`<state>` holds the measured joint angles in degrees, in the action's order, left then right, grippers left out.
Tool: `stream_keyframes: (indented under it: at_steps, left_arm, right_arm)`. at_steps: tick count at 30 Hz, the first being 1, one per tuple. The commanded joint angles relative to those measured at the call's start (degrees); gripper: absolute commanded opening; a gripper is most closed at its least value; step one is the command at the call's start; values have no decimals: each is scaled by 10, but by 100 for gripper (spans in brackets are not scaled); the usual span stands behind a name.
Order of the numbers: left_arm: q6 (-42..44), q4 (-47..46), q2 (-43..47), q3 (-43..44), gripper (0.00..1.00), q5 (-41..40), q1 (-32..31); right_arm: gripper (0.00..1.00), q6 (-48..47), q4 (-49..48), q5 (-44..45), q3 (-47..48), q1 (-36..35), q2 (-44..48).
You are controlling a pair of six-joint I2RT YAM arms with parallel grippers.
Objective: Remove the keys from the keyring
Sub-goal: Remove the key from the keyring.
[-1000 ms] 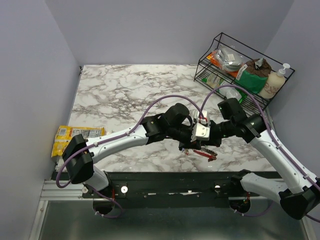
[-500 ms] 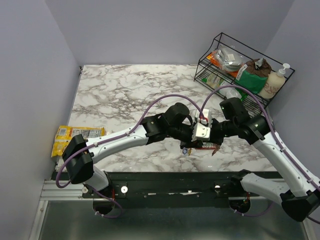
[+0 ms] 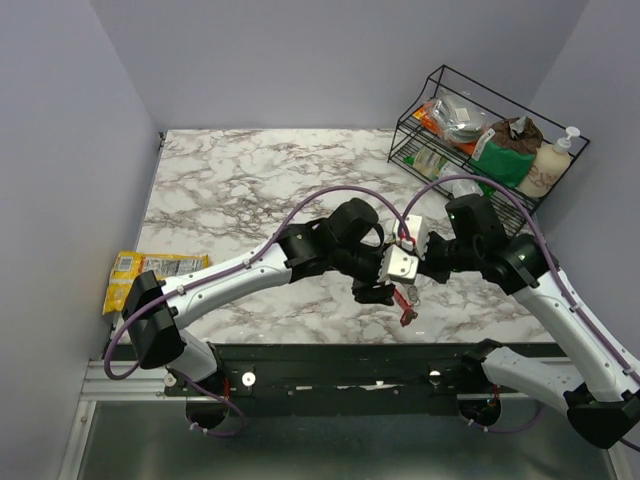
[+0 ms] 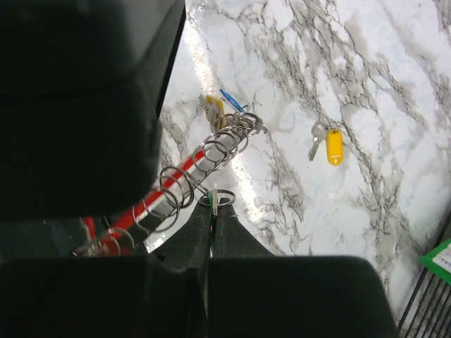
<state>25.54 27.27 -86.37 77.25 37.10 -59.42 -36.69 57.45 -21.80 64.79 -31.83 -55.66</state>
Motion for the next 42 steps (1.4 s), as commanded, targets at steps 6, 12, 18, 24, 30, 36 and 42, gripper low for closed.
stream_keyframes:
  at_steps: [6, 12, 18, 24, 30, 36, 42]
  left_arm:
    - [14, 92, 32, 27, 78, -2, 72]
    - [10, 78, 41, 18, 80, -14, 66]
    - [-33, -11, 64, -28, 86, -76, 72]
    - [-53, -34, 73, -40, 88, -33, 84]
    - [-73, -35, 75, -38, 89, 10, 90]
    - [-97, -58, 76, -42, 89, 18, 94]
    - [-116, -71, 72, -36, 90, 22, 98]
  right_arm:
    - [1, 16, -29, 34, 19, -1, 61]
    - [1, 48, -38, -12, 45, 1, 42]
    - [1, 0, 6, -81, 63, 2, 56]
    - [1, -26, 28, -96, 70, 2, 57]
    - [1, -19, 19, -82, 67, 2, 56]
    - [1, -26, 20, -81, 56, 2, 64]
    - [1, -39, 9, -50, 31, 2, 74]
